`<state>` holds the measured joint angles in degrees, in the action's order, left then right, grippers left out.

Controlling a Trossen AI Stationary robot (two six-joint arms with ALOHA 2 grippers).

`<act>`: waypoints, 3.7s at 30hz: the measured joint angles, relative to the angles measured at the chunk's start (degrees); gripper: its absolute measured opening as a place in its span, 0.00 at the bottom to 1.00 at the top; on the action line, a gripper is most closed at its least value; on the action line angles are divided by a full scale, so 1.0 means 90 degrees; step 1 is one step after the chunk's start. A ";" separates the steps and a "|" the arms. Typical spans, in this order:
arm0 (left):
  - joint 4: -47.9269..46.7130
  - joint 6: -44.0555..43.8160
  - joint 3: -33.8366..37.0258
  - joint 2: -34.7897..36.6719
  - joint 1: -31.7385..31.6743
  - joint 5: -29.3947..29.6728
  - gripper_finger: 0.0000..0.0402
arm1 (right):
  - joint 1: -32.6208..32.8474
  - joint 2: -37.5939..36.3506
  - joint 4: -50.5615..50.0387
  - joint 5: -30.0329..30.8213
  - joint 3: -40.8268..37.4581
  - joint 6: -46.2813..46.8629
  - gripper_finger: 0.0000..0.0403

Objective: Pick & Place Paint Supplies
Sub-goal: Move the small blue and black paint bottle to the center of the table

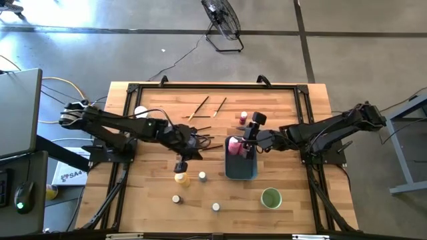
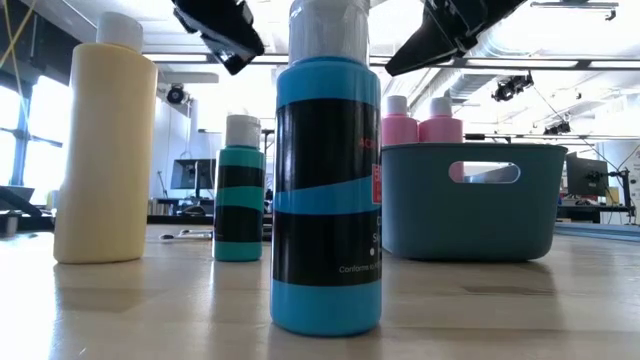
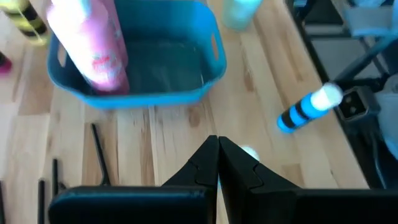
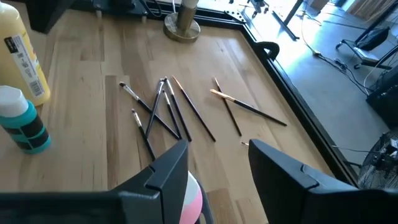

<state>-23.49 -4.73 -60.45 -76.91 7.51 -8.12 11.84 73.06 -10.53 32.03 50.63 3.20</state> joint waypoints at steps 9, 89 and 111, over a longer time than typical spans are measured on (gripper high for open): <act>-0.0044 -0.0002 -0.0082 -0.0333 0.0000 -0.0001 0.02 | 0.0019 0.0000 0.0078 -0.0077 0.0000 0.0039 0.40; -0.2988 -0.0195 -0.2994 -0.2525 0.0753 0.0077 0.17 | 0.1047 -0.0891 -0.1046 -0.0078 -0.0002 0.0670 0.40; -0.3005 -0.0197 -0.2960 -0.2694 0.0753 0.0235 0.45 | 0.1047 -0.0891 -0.1055 -0.0080 -0.0002 0.0673 0.40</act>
<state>-50.54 -6.50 -87.09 -101.16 14.28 -6.00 21.26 65.04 -20.03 31.31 50.61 9.26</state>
